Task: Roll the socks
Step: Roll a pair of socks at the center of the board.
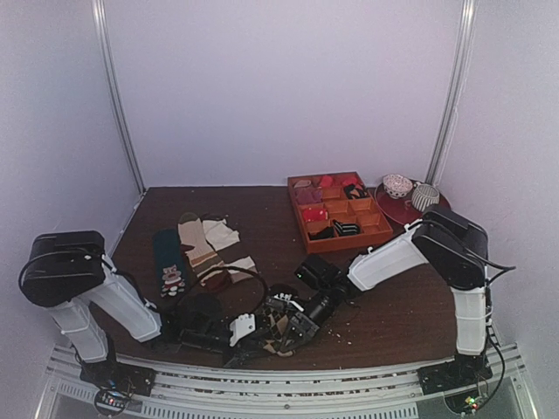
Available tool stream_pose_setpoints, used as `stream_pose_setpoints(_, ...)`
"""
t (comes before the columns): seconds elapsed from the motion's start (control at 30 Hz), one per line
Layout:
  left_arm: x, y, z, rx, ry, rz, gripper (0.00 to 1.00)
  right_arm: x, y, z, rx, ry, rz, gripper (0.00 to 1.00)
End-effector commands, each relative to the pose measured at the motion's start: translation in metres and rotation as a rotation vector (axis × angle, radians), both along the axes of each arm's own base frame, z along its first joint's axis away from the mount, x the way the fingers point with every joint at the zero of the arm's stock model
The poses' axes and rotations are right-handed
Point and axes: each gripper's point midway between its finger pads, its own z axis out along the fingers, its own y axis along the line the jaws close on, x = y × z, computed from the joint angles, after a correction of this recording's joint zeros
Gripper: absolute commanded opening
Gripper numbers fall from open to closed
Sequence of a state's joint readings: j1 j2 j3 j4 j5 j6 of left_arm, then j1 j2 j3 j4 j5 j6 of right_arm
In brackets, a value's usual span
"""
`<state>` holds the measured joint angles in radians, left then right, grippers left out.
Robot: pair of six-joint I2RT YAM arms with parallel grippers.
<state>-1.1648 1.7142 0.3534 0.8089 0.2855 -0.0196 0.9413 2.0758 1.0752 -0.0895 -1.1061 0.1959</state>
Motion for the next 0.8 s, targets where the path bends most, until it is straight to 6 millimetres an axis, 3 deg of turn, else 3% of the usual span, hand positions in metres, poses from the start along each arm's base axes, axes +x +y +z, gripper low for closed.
stream_pose_setpoints(0.0, -0.007, -0.006, 0.0, 0.0, 0.04, -0.026, 0.0, -0.013, -0.055, -0.077, -0.369, 0.012, -0.054, 0.11)
stream_pose_setpoints(0.1, -0.009, -0.004, -0.012, 0.061, 0.105, -0.011, 0.0, -0.008, -0.051, -0.072, -0.348, -0.024, -0.048, 0.15)
stream_pose_setpoints(0.2, -0.015, 0.006, -0.024, 0.102, 0.226, 0.044, 0.0, 0.006, -0.041, -0.05, -0.267, -0.133, -0.052, 0.2)
stream_pose_setpoints(0.3, -0.026, 0.021, -0.037, 0.139, 0.362, 0.098, 0.0, 0.042, -0.024, -0.005, -0.115, -0.396, -0.144, 0.29)
stream_pose_setpoints(0.33, -0.03, 0.026, -0.041, 0.148, 0.404, 0.116, 0.0, 0.058, -0.022, 0.023, -0.041, -0.53, -0.205, 0.33)
stream_pose_setpoints(0.4, -0.035, 0.036, -0.05, 0.165, 0.477, 0.158, 0.0, 0.066, -0.025, 0.055, 0.096, -0.773, -0.251, 0.41)
stream_pose_setpoints(0.5, -0.044, 0.048, -0.059, 0.183, 0.568, 0.192, 0.0, 0.047, -0.026, 0.09, 0.292, -1.112, -0.198, 0.54)
stream_pose_setpoints(0.6, -0.048, 0.053, -0.061, 0.181, 0.618, 0.212, 0.0, 0.03, -0.023, 0.087, 0.35, -1.281, -0.094, 0.59)
stream_pose_setpoints(0.77, -0.05, 0.055, -0.066, 0.215, 0.643, 0.208, 0.0, -0.001, -0.004, 0.059, 0.326, -1.364, 0.135, 0.61)
